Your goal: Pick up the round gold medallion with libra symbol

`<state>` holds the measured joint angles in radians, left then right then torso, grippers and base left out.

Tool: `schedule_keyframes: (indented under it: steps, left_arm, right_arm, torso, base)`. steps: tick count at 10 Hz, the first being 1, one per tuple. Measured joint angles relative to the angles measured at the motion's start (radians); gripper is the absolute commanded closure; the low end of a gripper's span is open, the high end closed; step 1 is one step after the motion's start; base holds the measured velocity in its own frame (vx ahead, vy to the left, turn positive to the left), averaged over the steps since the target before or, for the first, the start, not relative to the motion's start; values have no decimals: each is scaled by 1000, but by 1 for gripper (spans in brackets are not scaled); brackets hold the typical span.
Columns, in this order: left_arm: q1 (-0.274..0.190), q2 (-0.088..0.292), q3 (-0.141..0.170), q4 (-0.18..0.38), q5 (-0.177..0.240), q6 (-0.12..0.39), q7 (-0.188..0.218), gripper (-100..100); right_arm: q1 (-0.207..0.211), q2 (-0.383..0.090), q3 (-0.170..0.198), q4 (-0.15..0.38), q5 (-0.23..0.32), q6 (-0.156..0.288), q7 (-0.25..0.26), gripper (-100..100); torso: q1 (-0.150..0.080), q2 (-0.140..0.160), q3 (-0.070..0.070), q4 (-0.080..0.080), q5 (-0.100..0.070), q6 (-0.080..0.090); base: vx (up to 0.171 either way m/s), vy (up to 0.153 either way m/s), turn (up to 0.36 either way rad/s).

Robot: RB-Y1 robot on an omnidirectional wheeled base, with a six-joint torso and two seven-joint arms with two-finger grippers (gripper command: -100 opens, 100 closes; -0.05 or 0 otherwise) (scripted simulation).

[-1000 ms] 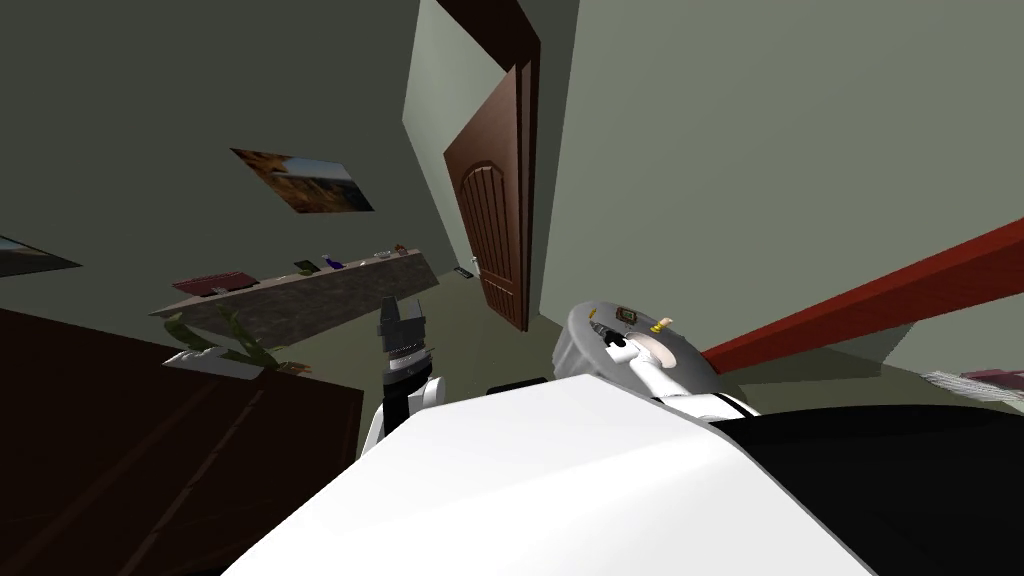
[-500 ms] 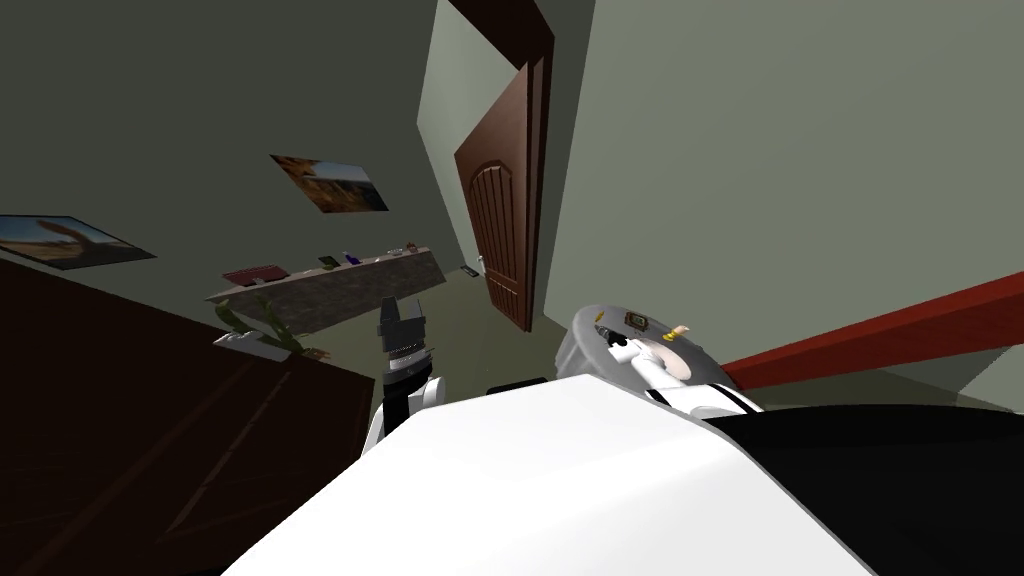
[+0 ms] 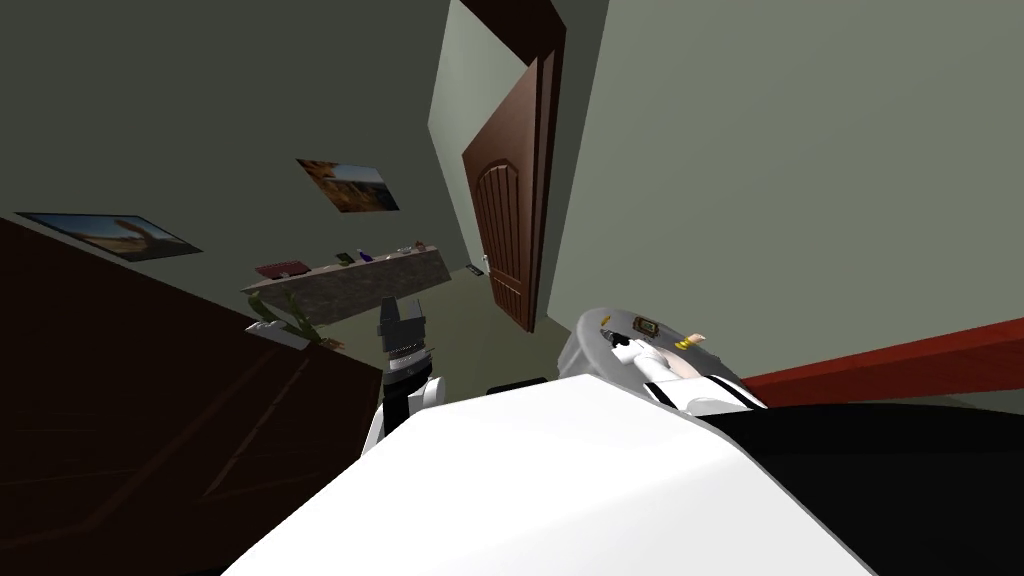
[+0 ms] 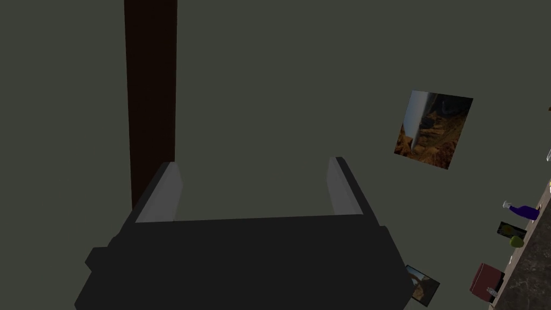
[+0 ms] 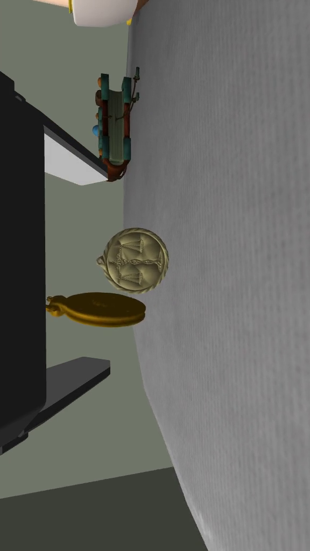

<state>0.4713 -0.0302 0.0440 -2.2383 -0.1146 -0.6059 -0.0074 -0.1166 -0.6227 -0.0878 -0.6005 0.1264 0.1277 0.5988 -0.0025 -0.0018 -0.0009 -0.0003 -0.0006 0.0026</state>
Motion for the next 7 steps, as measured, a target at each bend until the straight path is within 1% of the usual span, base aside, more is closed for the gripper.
schedule_keyframes:
  steps: [1, 2, 3, 4, 5, 6, 7]
  left_arm:
    - [0, 0, 0, 0, 0, 0, 0, 0]
    - [0, 0, 0, 0, 0, 0, 0, 0]
    - [0, 0, 0, 0, 0, 0, 0, 0]
    - [0, 0, 0, 0, 0, 0, 0, 0]
    - [0, 0, 0, 0, 0, 0, 0, 0]
    - [0, 0, 0, 0, 0, 0, 0, 0]
    - [0, 0, 0, 0, 0, 0, 0, 0]
  right_arm:
    - [-26, -2, -3, 54, 13, 1, 4, -100]
    - [-18, -4, -1, 44, 13, 17, 6, -100]
    - [-11, -13, 9, 36, 7, 47, 7, -100]
    - [-25, -16, 10, 67, 12, 50, 8, -100]
    - [-34, -24, 18, 90, 9, 59, 11, -100]
    - [-52, -38, 35, 132, -4, 68, 17, -100]
    - [-61, -41, 38, 158, 4, 80, 19, -100]
  torso:
    - [0, 0, 0, 0, 0, -1]
    - [0, 0, 0, 0, 0, 0]
    - [-1, -1, 0, 0, 0, -1]
    - [-1, -1, 0, 0, 0, 0]
    - [0, -1, 0, 0, 0, 0]
    - [-1, -1, -1, 0, 0, -1]
    - [-1, -2, -1, 0, 0, 0]
  base:
    - [7, -14, 114]
    - [11, -21, 156]
    - [11, -19, 58]
    - [13, -13, 94]
    - [19, -26, 170]
    - [23, -34, 139]
    - [22, -26, 120]
